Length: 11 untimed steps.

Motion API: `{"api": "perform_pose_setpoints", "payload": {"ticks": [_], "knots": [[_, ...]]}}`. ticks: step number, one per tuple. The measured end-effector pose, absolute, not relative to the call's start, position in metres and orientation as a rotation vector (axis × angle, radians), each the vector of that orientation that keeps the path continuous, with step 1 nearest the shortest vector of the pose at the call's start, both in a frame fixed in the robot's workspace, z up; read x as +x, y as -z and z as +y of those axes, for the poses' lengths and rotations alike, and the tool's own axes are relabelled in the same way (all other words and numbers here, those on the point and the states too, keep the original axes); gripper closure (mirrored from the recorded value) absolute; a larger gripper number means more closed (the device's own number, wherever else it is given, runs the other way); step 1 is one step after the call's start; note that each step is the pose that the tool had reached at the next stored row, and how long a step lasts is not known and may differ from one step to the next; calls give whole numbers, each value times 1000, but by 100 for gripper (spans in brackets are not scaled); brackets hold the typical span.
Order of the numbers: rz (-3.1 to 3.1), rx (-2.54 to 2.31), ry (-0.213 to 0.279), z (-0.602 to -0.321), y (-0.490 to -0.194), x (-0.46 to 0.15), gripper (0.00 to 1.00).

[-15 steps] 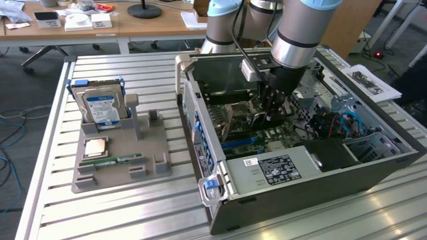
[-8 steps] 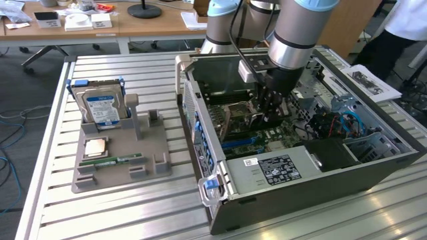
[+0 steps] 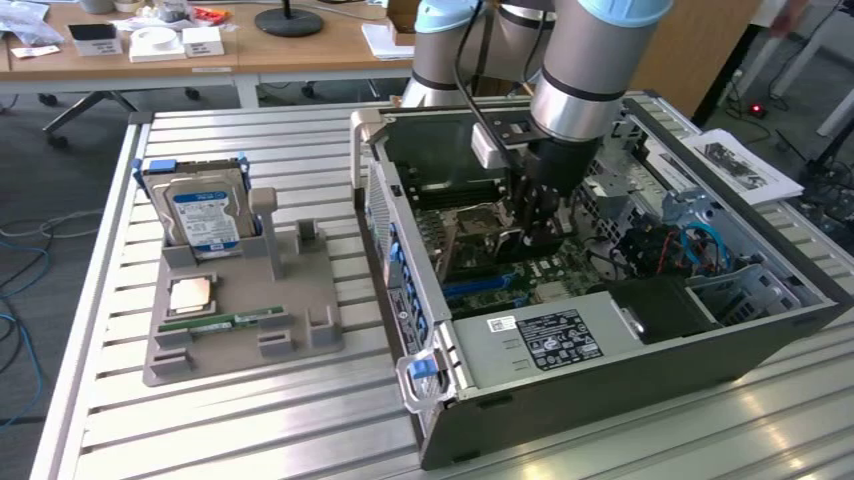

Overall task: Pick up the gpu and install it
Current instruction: 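Insert the gpu into the slot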

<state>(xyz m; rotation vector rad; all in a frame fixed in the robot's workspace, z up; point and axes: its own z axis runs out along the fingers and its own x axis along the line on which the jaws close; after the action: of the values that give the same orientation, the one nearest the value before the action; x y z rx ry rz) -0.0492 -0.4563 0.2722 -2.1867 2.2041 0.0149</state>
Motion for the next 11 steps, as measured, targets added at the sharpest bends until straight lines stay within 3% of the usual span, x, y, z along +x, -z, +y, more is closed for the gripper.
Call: {"api": "perform_pose_setpoints", "payload": {"ticks": [11], "knots": [[2204,-2187,-15,-456,-268,-55,73]]}}
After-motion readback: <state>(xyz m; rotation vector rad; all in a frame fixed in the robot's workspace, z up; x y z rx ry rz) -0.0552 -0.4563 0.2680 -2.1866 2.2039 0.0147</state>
